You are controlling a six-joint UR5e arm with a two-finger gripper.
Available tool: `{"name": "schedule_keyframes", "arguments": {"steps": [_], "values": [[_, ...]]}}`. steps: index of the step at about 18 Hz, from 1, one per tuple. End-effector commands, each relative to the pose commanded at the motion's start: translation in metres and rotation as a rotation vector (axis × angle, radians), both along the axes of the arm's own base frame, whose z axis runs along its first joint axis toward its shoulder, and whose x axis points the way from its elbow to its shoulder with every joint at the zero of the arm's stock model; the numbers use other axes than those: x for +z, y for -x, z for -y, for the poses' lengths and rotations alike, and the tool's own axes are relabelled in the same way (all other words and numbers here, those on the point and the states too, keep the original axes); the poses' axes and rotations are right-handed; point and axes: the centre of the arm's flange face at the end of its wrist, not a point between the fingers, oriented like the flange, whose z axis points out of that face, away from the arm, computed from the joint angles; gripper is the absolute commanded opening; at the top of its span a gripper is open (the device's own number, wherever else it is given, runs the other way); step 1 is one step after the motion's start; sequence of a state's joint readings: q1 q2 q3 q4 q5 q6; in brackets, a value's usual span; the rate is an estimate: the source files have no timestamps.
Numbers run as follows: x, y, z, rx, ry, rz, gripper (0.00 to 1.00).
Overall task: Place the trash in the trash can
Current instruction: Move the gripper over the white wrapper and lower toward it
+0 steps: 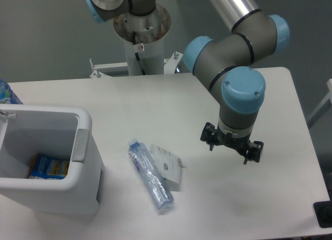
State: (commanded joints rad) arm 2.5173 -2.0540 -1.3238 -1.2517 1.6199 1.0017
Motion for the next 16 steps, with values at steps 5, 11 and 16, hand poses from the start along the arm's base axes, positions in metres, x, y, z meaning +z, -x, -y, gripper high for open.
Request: {"name": "schedule_keyframes", "arguments": {"steps": [5, 11, 16], "values": [[-0.004, -0.008, -0.006, 0.008, 0.004, 0.003, 1.0], [-0.017, -0.034, -0.018, 0.05, -0.002, 0.003, 1.0], [-0.036, -0.067, -0.028, 0.131, -0.004, 0.012, 1.0]]}}
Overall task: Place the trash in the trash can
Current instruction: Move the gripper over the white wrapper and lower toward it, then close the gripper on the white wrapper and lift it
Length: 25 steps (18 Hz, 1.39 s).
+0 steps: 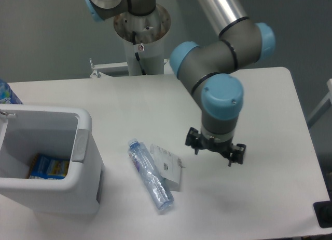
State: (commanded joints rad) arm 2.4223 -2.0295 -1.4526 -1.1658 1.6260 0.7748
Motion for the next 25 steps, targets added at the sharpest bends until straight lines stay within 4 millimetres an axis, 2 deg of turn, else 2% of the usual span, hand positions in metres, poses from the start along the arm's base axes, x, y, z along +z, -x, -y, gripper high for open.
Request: {"name": "schedule_keyframes", "arguments": {"steps": [3, 5, 10, 12, 14, 17, 21, 22, 25], "values": [[-0.005, -0.019, -0.013, 0.054, -0.008, 0.014, 1.0], [-0.016, -0.028, -0.018, 0.126, -0.004, 0.025, 1.0], [-0.047, -0.057, -0.024, 0.11, -0.068, -0.031, 1.0], [-0.053, -0.068, -0.024, 0.1, -0.065, -0.03, 1.0], [-0.055, -0.072, -0.027, 0.095, -0.064, -0.026, 1.0], [-0.069, -0.081, -0.028, 0.118, -0.05, -0.013, 1.0], [-0.074, -0.081, -0.032, 0.131, -0.065, -0.019, 1.0], [-0.075, -0.08, -0.032, 0.137, -0.066, -0.019, 0.97], [-0.075, -0.08, -0.033, 0.15, -0.072, -0.023, 0.79]]}}
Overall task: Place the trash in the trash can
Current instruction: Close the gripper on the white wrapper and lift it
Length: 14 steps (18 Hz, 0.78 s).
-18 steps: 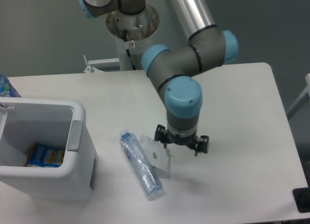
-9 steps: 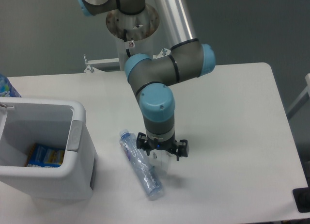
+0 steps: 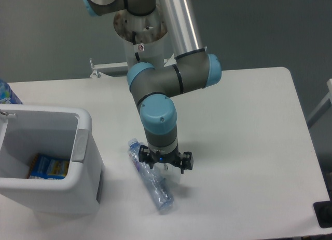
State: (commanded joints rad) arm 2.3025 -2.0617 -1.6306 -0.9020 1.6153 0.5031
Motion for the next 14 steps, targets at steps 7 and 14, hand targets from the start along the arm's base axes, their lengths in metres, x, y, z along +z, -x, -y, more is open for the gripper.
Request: {"name": "schedule_keyframes", "arguments": {"steps": [7, 14], "values": [[-0.0014, 0.0015, -0.0017, 0.056, -0.009, 0.001, 0.1], [0.0055, 0.0017, -0.0006, 0.056, -0.018, -0.005, 0.0]]}}
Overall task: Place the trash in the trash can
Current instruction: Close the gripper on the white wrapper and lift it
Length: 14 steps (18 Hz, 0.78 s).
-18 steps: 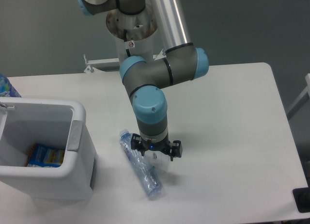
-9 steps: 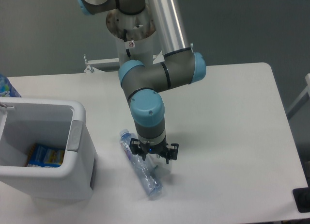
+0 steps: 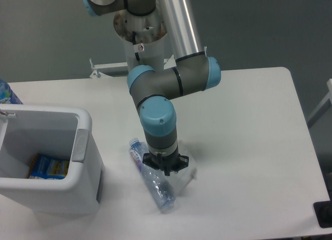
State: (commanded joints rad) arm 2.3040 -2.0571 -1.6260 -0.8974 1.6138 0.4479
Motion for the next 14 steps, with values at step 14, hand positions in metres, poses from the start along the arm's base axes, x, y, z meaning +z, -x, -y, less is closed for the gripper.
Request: {"name": "schedule_keyframes", "arguments": {"steps": [14], "values": [[0.085, 0.063, 0.001, 0.171, -0.212, -0.02, 0.0]]}}
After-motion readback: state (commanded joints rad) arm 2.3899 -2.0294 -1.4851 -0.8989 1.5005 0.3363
